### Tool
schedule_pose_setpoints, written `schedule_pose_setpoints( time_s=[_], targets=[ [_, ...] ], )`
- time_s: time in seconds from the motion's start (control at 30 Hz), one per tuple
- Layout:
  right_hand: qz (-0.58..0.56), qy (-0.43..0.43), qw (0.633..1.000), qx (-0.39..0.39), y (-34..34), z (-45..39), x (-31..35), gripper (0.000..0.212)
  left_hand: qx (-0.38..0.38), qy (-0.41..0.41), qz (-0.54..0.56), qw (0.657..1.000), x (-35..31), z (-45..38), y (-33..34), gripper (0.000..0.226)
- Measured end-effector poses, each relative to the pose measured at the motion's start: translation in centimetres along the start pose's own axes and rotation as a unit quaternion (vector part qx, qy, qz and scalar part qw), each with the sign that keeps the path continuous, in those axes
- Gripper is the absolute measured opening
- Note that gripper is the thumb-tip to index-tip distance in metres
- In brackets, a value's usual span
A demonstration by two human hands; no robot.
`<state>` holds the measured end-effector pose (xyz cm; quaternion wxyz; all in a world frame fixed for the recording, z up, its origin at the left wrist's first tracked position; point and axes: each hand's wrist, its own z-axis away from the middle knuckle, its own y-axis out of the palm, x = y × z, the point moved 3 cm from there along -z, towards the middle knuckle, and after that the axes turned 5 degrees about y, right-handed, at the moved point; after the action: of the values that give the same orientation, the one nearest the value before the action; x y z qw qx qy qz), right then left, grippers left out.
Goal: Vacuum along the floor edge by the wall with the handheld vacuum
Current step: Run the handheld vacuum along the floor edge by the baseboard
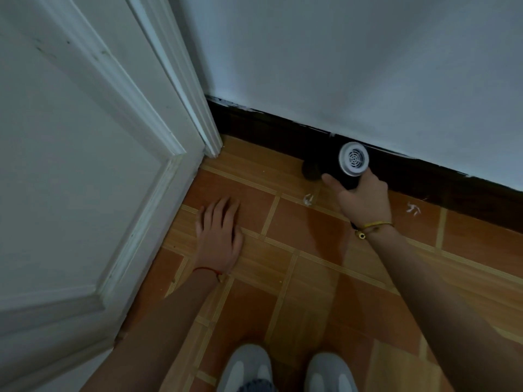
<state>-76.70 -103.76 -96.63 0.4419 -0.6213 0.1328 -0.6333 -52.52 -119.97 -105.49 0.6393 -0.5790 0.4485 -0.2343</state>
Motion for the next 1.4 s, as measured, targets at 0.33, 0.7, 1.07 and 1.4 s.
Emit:
schedule_pose_setpoints(
  time_s=[0.33,0.7,1.07,1.4],
  targets=[
    [0.026,0.012,0.999,0.035,-2.3,0.5,-0.9,0.057,-0.006,0.0,-0.001,1.0,-0.1,0.2,0.2,0.052],
    [0.023,-0.004,0.992,0.12,-2.1,1.8,-0.9,0.037,-0.009,0.004,-0.005,1.0,0.1,0.2,0.4,0.052],
    [0.005,-0.043,0.997,0.063,0.7,2.0,1.1,0.06,-0.017,0.007,-0.003,1.0,-0.1,0.2,0.2,0.051],
    [-0.078,-0.066,0.991,0.084,7.8,-1.5,6.3,0.068,-0.022,0.005,0.003,1.0,0.1,0.1,0.4,0.049]
  ],
)
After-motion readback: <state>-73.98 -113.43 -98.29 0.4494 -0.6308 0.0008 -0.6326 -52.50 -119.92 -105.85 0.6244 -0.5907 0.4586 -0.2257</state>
